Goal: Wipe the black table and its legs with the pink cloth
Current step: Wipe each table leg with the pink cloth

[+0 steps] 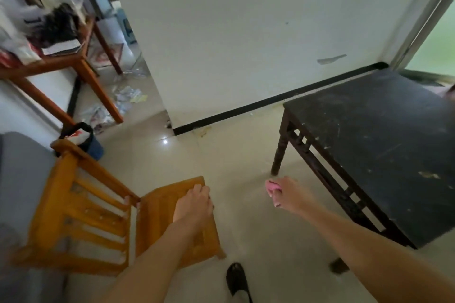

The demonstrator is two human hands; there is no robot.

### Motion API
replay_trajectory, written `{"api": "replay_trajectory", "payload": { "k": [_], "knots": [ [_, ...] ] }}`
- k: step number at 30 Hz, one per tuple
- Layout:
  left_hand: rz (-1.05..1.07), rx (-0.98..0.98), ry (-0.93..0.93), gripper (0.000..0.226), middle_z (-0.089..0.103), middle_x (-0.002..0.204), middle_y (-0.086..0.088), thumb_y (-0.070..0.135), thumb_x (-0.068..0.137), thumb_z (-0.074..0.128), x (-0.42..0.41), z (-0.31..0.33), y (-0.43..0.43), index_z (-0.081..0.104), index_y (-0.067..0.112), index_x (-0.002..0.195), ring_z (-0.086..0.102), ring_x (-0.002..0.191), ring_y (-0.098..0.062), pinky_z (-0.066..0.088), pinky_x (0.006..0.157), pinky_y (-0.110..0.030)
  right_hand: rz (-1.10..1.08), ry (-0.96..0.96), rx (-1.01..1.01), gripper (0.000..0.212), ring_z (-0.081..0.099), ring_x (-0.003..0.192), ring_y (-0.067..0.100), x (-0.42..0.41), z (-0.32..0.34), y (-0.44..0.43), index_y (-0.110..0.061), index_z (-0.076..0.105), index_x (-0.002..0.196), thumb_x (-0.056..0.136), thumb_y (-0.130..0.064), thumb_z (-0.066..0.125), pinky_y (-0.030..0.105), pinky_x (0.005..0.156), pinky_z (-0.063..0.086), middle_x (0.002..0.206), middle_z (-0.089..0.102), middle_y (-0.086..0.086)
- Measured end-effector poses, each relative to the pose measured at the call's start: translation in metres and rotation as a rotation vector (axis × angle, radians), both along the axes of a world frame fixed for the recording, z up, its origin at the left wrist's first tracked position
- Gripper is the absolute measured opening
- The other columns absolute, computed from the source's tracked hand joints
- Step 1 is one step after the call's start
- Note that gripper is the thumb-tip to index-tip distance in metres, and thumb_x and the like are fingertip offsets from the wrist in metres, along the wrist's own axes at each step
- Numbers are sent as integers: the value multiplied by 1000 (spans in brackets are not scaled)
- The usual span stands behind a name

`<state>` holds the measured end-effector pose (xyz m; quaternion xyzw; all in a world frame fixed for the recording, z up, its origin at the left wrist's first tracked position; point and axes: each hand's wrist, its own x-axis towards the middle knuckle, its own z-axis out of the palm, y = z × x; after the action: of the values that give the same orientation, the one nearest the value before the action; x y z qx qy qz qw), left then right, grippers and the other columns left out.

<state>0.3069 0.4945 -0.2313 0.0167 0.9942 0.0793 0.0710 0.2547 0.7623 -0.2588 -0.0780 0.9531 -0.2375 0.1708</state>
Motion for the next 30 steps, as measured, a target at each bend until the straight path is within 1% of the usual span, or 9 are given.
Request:
{"api": "replay_trajectory", "payload": {
  "k": [3, 6, 10, 12, 16, 18, 22, 26, 30],
  "knots": [
    [-9, -13, -19, 25, 51, 118, -1, 28, 99, 38, -50, -5, -2, 49, 19, 120, 56, 105, -18, 48, 82, -29, 17, 59, 28, 33, 65, 66, 11, -57, 7, -3, -40, 51, 67, 91, -17, 45, 32, 71, 59, 77, 60, -4],
    [-53, -17, -28, 27, 49, 120, -2, 27, 100, 36, -108, -2, 2, 48, 18, 123, 54, 106, -18, 46, 84, -30, 14, 117, 103, 32, 61, 72, 15, -111, 31, -4, -41, 50, 69, 91, -19, 44, 28, 67, 51, 82, 56, -4],
    [-111, -23, 16, 29, 49, 122, -2, 28, 98, 37, -192, 17, 9, 48, 18, 123, 53, 106, -19, 47, 82, -32, -11, 216, 154, 14, 57, 80, 12, -184, 58, 2, -32, 59, 98, 99, -27, 46, 26, 74, 47, 96, 54, -3],
    [-140, -21, 26, 29, 50, 122, -1, 28, 99, 36, -227, 24, 15, 49, 18, 122, 53, 104, -19, 48, 80, -33, -7, 243, 152, 12, 57, 79, 9, -215, 61, 7, -33, 58, 103, 99, -31, 47, 24, 75, 49, 97, 55, -5],
    [-200, -54, 58, 30, 49, 124, -2, 27, 100, 34, -304, 31, 32, 48, 16, 123, 53, 105, -20, 48, 77, -33, 1, 274, 139, 12, 53, 72, 4, -290, 69, 25, -37, 51, 89, 100, -31, 48, 15, 64, 40, 92, 52, -8],
    [-211, -60, 63, 30, 49, 125, -2, 28, 100, 35, -346, 31, 44, 48, 16, 125, 52, 108, -20, 45, 77, -33, 0, 295, 134, 14, 53, 71, 4, -331, 71, 36, -34, 53, 87, 100, -31, 47, 13, 62, 38, 90, 51, -9],
    [-218, -66, 48, 31, 49, 126, -2, 28, 100, 35, -429, 21, 68, 48, 17, 125, 50, 112, -20, 46, 80, -34, 15, 287, 111, 23, 54, 71, 6, -416, 62, 52, -33, 51, 81, 101, -26, 43, 15, 65, 43, 88, 52, -8],
    [-239, -60, 75, 32, 48, 127, -1, 28, 99, 36, -504, 26, 86, 48, 16, 126, 50, 112, -19, 48, 82, -34, 12, 252, 125, 26, 55, 75, 10, -493, 55, 65, -34, 49, 78, 99, -22, 40, 23, 71, 47, 89, 51, -7],
    [-271, -95, 142, 34, 46, 126, -2, 28, 99, 35, -567, 34, 86, 47, 16, 128, 49, 110, -20, 48, 82, -34, 64, 239, 165, 24, 53, 70, 9, -563, 55, 66, -34, 46, 80, 100, -24, 38, 16, 59, 36, 88, 51, -6]
  ]
}}
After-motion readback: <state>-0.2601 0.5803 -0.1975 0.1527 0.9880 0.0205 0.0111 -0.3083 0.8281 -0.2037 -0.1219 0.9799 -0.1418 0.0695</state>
